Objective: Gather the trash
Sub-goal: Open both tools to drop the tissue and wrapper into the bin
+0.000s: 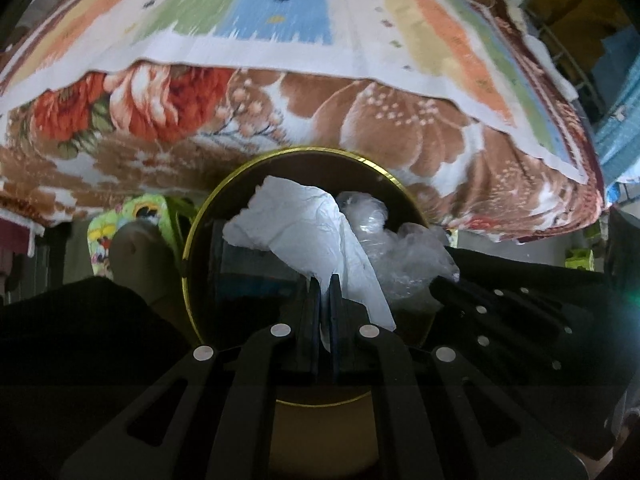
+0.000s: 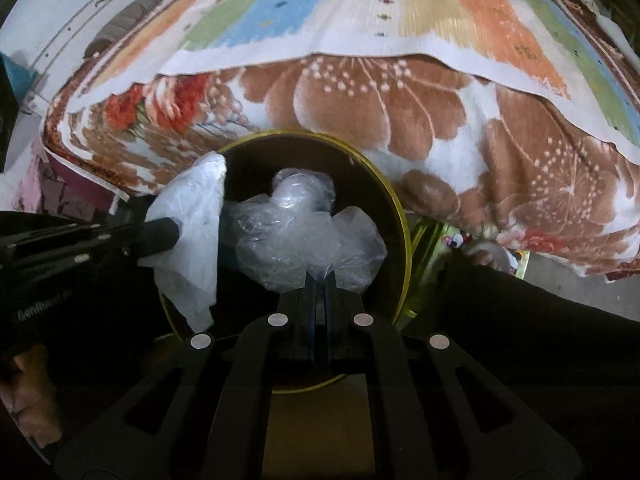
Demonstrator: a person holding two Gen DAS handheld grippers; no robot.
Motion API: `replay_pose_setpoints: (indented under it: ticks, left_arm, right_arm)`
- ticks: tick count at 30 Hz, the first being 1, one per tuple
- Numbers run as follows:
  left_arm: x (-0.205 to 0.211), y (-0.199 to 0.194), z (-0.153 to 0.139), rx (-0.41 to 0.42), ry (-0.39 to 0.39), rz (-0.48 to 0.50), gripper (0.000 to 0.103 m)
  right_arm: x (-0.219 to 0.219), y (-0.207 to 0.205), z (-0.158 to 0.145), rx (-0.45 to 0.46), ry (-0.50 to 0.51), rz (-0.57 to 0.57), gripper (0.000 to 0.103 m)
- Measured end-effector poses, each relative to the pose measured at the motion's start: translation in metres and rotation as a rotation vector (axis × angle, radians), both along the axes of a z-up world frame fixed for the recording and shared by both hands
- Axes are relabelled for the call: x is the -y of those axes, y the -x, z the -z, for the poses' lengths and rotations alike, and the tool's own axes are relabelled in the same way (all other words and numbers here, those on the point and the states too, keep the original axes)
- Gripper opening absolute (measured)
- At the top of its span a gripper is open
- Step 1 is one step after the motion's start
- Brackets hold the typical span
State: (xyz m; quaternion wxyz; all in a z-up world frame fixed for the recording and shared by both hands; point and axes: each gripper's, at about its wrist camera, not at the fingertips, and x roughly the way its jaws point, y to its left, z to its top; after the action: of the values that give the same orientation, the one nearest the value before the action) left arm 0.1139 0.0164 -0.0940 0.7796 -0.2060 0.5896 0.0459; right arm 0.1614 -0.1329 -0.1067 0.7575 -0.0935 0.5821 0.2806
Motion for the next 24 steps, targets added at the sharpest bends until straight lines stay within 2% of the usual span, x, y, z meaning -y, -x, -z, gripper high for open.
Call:
replay_pose_setpoints:
  ticks: [4,6,7,8,9,10,14,19,24]
  left_arm:
    - [-0.002,-0.006,0.013,-0.054,0.013,-0.006,0.003]
    - [-0.005,-0.01,0.018,-0.072,0.031,-0.017,0.005]
    - [-0.007,-0.013,0.021,-0.076,0.048,-0.024,0.007]
    - [-0.007,-0.016,0.023,-0.08,0.056,-0.027,0.018]
    - [-0.01,-0.019,0.025,-0.085,0.064,-0.036,0.026]
    - [-0.013,-0.021,0.027,-0.082,0.065,-0.05,0.034]
    - [-0.026,-0.018,0.025,-0.078,0.058,-0.095,0.034]
    - [-0.029,-0.008,0.002,0.002,0.071,-0.084,0.038]
    - [-0.016,0.01,-0.033,0.118,0.04,0.006,0.053]
  right_arm:
    - [-0.001,-0.01,0.015,-0.068,0.001,0.037,0.003]
    - [-0.002,-0.016,0.022,-0.105,-0.005,0.062,0.007]
    - [-0.002,-0.019,0.026,-0.129,-0.018,0.077,0.012]
    - [-0.002,-0.019,0.026,-0.135,-0.027,0.082,0.024]
    - [-0.003,-0.02,0.026,-0.134,-0.035,0.081,0.028]
    - [-0.004,-0.019,0.024,-0.126,-0.039,0.071,0.028]
    - [-0.002,-0.02,0.018,-0.115,-0.055,0.073,0.033]
    - [0.001,-0.016,0.003,-0.058,-0.063,0.058,0.037]
    - [0.009,0.0,-0.017,0.005,-0.084,0.021,0.043]
